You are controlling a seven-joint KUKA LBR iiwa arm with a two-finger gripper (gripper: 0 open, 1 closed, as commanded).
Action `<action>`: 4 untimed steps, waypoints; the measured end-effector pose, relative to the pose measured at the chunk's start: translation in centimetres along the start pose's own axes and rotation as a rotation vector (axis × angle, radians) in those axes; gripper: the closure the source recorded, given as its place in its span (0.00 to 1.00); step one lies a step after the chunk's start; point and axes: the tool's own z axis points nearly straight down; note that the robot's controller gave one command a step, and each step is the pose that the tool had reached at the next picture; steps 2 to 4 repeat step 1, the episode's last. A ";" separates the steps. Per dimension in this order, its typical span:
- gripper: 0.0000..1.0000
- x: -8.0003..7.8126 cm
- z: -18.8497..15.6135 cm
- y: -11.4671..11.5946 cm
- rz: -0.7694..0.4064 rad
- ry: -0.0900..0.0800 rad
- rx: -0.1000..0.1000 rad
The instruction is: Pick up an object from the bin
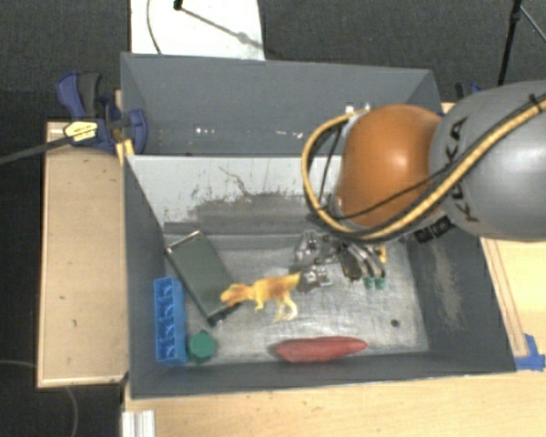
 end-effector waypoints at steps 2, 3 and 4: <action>1.00 0.0 -3.6 0.2 -0.003 0.004 0.000; 1.00 0.0 -3.6 0.2 -0.003 0.004 0.000; 1.00 0.0 -3.6 0.2 -0.003 0.004 0.000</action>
Offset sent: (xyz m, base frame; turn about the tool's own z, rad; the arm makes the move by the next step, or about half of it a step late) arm 0.0147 -0.0116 0.0982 -0.2387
